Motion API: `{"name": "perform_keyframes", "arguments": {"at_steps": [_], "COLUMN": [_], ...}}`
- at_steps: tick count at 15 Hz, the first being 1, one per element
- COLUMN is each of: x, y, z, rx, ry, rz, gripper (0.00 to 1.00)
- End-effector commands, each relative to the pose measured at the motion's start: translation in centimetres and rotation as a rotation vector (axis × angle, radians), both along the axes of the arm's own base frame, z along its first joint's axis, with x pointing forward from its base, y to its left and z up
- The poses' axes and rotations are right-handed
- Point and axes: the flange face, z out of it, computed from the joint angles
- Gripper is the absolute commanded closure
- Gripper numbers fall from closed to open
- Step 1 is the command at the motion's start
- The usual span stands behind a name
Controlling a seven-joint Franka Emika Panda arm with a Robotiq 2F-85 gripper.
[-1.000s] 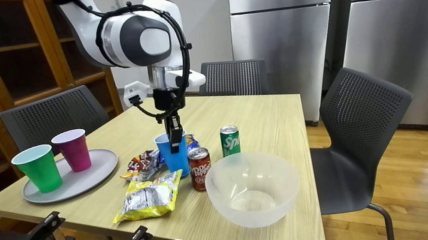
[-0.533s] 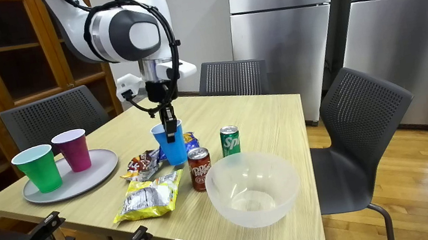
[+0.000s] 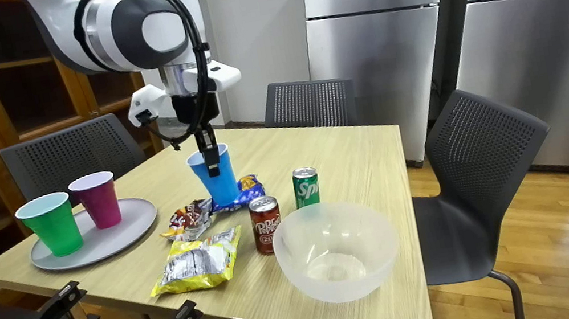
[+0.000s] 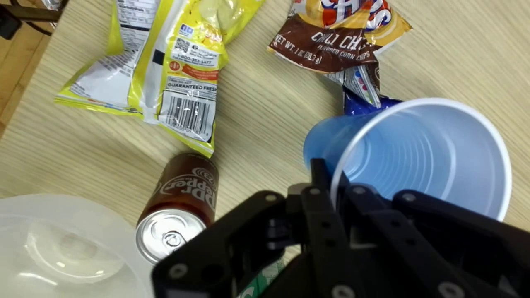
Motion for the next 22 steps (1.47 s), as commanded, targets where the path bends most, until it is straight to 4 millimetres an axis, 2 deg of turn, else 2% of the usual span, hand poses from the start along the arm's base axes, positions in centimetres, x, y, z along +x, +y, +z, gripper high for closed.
{"name": "perform_keyframes", "arguments": {"at_steps": [1,5,10,15,22], "x": [-2.5,-3.6,-4.5,-5.0,-6.0], "y": [1.8,4.1,8.2,11.9,15.6], "z": [2.4,4.2,5.7,5.5,4.0], "rx": [-0.012,-0.019,0.015,0.047,0.067], "ry": [-0.049,-0.072,-0.067,0.011,0.136], "rz": [0.012,0.053,0.138,0.188,0.250], "gripper": [0.99,0.99,0.99,0.99,0.99]}}
